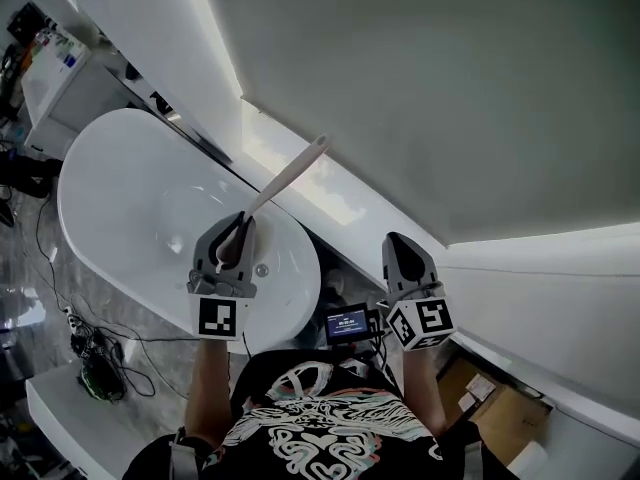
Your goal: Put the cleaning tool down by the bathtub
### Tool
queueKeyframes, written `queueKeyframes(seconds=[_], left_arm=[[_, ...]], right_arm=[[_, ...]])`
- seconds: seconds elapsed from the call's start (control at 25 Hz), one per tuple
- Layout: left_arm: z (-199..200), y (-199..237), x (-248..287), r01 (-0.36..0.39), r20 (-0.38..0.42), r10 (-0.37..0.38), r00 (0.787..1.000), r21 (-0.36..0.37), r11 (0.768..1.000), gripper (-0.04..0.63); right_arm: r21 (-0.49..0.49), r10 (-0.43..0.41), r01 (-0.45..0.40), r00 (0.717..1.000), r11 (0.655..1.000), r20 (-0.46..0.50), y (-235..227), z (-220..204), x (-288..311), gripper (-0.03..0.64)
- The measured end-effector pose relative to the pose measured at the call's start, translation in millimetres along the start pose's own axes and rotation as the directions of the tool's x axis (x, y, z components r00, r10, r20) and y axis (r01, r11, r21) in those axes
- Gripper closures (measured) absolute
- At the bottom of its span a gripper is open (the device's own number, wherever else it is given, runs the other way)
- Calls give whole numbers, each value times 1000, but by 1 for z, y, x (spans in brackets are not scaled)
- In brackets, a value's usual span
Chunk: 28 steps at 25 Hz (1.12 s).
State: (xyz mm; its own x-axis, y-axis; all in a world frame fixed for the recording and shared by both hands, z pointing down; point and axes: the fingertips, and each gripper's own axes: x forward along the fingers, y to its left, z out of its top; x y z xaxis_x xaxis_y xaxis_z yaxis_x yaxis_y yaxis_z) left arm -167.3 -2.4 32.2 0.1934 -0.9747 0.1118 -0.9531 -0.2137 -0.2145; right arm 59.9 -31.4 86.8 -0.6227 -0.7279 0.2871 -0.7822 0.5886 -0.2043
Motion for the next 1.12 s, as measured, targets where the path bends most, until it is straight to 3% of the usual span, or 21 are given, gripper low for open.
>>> queueKeyframes(seconds=[0.12, 0.16, 0.36, 0.6, 0.88, 1.12], left_arm=[[-6, -6, 14, 85, -35, -80, 996, 196, 977, 551], [-10, -8, 19, 101, -54, -91, 994, 220, 970, 551], [-34, -28, 36, 188, -148, -154, 977, 256, 948, 551], [-84, -50, 46, 260, -240, -201, 950, 247, 933, 551], [-127, -74, 60, 336, -290, -266, 919, 226, 914, 551], [-151, -77, 73, 364, -300, -279, 912, 282, 888, 551]], right_arm=[[14, -10, 10, 1000, 1000, -18, -10, -7, 6, 589], [16, -12, 12, 1000, 1000, -25, -13, -9, 8, 589], [24, -23, 24, 998, 999, -51, -32, -23, 16, 589], [55, -41, 46, 994, 997, -97, -48, -53, 23, 589], [68, -47, 58, 987, 996, -153, -62, -88, 31, 589], [66, -42, 54, 984, 996, -175, -69, -107, 45, 589]])
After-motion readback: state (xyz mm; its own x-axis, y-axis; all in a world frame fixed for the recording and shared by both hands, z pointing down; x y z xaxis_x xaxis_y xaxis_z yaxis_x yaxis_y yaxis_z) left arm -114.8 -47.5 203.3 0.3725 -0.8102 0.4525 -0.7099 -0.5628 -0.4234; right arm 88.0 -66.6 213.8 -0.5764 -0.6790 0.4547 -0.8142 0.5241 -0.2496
